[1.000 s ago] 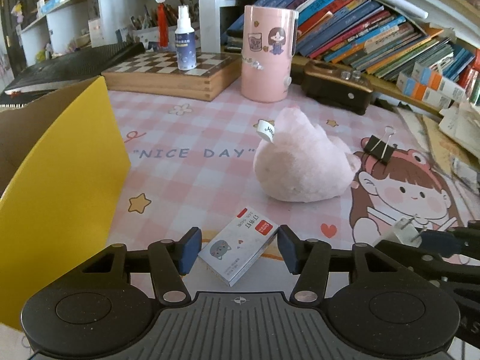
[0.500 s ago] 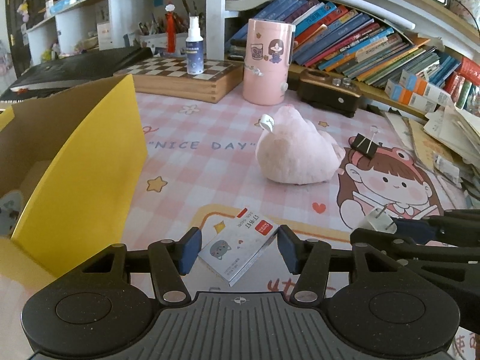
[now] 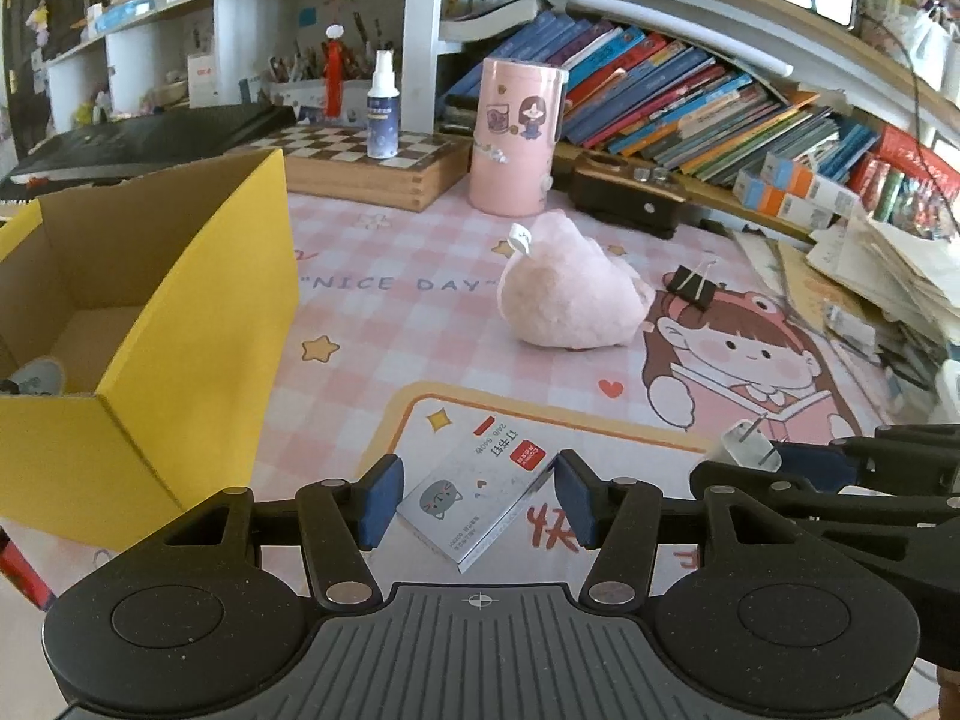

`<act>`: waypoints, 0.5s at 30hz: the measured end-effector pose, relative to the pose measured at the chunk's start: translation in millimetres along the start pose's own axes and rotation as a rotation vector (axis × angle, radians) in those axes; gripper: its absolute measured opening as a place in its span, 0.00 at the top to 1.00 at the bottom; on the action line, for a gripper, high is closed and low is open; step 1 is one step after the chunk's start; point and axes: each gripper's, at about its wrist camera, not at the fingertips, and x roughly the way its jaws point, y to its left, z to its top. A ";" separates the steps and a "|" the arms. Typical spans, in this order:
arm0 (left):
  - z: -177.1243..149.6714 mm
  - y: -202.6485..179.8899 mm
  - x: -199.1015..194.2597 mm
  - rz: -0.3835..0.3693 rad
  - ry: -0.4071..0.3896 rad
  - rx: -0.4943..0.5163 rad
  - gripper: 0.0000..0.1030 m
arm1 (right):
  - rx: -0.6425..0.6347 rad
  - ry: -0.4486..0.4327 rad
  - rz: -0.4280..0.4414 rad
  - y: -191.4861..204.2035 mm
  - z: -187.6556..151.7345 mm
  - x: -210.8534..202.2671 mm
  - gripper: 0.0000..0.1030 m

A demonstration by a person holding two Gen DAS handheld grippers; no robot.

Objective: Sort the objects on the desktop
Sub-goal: 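Carry the plug and white box with both tools over the yellow box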

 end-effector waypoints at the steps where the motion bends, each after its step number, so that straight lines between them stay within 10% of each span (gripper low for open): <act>1: -1.3 1.9 -3.0 -0.008 -0.003 0.003 0.47 | 0.004 -0.002 -0.008 2.6 -1.4 -2.5 0.76; 15: -29.0 42.2 -49.0 -0.068 -0.033 0.039 0.47 | 0.057 -0.023 -0.082 60.3 -27.1 -36.1 0.76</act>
